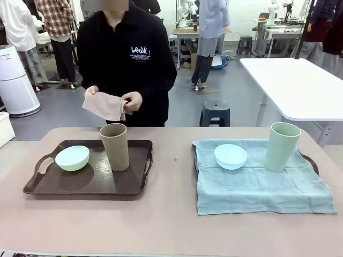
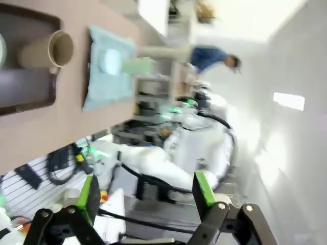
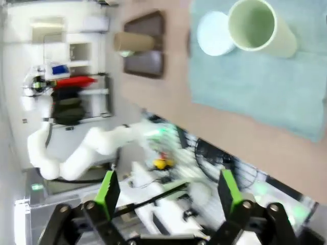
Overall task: Set up a tray with a mat and arrange the tableware.
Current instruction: Pick up the Picnic Bowl and Reusable plastic cup from the Handle tray in front of the human's position and hold them in the air.
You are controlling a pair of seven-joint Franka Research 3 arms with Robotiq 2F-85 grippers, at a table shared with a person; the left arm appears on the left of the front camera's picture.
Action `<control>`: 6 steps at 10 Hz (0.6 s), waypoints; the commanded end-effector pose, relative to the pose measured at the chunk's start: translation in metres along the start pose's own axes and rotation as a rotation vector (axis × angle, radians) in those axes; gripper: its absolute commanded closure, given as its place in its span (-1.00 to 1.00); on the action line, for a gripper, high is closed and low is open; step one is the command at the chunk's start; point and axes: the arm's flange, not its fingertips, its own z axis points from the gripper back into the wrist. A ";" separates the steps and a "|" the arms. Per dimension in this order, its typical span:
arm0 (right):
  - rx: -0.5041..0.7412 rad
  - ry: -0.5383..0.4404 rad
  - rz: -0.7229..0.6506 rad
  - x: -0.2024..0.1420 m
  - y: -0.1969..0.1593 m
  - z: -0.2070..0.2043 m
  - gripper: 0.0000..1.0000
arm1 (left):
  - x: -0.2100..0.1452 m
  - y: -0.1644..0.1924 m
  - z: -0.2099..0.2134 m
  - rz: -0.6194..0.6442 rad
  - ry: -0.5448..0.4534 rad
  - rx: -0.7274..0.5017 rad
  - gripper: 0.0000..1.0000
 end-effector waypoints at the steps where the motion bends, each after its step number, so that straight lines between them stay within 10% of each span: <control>1: 0.199 0.007 -0.047 0.020 -0.019 -0.006 -1.00 | 0.019 0.033 0.013 -0.035 0.143 -0.127 -0.89; 6: 0.220 0.048 -0.076 0.017 -0.042 -0.049 -1.00 | 0.011 0.067 0.014 -0.058 0.119 -0.169 -0.89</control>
